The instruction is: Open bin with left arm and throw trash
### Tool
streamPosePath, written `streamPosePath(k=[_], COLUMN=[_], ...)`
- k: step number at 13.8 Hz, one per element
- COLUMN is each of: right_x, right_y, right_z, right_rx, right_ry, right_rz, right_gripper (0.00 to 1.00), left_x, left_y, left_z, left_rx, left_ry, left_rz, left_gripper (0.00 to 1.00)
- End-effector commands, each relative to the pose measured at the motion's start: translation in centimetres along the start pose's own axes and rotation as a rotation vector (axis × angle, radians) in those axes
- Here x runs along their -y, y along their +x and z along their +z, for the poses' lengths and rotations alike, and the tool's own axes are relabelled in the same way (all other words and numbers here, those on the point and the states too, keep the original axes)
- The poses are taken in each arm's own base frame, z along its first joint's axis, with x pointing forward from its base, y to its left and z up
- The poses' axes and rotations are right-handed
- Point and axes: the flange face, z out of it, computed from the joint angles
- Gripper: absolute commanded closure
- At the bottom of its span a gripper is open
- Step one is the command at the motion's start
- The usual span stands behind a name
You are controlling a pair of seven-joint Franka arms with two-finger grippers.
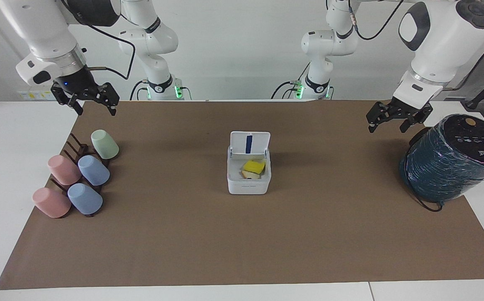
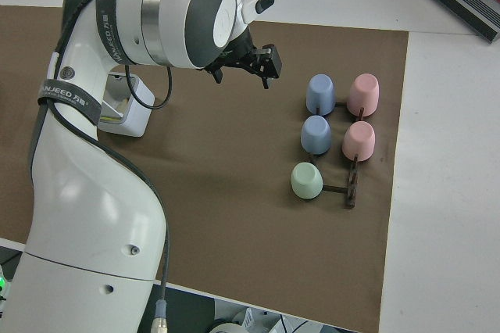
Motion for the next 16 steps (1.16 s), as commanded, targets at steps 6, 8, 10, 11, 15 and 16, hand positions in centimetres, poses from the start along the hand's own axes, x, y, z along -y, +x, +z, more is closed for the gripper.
streamPosePath(k=[6,8,10,11,15,16], right_x=[0.0,0.5,0.5,0.0,-0.3,0.2], right_y=[0.0,0.0,0.0,0.0,-0.1,-0.2], right_z=[-0.2,-0.2,-0.2,-0.2,-0.3,-0.7], right_rx=[-0.013,-0.013,-0.013,-0.012,-0.015,-0.027], right_ry=[0.004,0.005,0.005,0.005,0.0,0.0], right_rz=[-0.021,-0.03,-0.03,-0.021,-0.015,-0.022], right_gripper=[0.0,0.0,0.0,0.0,0.0,0.0], left_x=[1.3,1.2,1.1,1.1,0.8,0.8], left_y=[-1.0,-1.0,-0.9,-0.9,-0.9,-0.9], left_z=[-0.4,-0.5,-0.6,-0.7,-0.7,-0.7], left_rx=[0.005,0.002,-0.003,-0.006,-0.009,-0.009], left_ry=[-0.002,-0.002,-0.002,-0.002,-0.003,-0.003], left_rz=[-0.001,0.0,0.003,0.003,0.009,0.009], left_gripper=[0.0,0.0,0.0,0.0,0.0,0.0])
